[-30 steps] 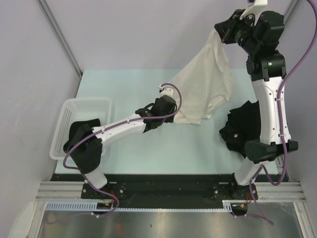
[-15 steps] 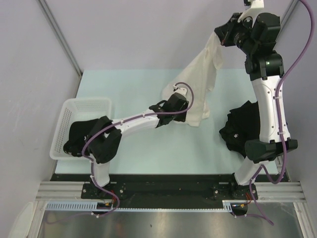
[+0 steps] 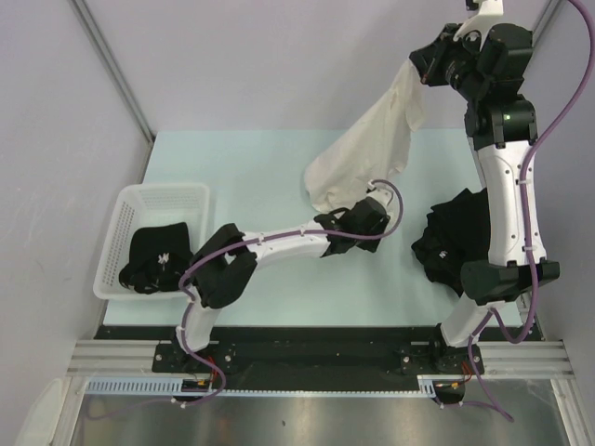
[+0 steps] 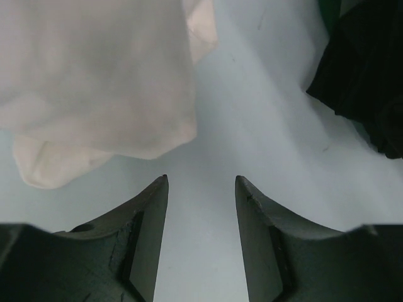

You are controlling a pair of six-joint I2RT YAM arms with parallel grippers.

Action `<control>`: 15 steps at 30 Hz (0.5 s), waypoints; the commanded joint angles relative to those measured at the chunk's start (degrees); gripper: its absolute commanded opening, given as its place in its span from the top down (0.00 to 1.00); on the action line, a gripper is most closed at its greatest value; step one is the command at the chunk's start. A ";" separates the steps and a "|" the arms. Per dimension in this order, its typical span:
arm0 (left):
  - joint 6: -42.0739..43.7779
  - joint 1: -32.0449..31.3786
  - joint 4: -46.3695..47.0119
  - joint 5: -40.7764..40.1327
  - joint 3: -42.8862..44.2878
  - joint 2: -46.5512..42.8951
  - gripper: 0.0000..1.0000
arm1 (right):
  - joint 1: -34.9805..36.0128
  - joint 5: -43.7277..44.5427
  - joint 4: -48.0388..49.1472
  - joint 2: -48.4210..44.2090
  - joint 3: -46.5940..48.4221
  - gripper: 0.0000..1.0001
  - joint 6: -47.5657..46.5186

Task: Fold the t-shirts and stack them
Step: Flatten out the tshirt

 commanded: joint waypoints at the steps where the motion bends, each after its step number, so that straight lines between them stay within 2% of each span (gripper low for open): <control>1: 3.02 -3.76 0.36 -3.81 3.25 2.64 0.47 | -0.96 -1.65 3.82 -0.59 0.20 1.00 1.42; 15: 4.68 -3.69 -4.39 -17.87 8.79 10.03 0.46 | -2.10 -5.17 5.40 -3.49 -3.31 1.00 3.88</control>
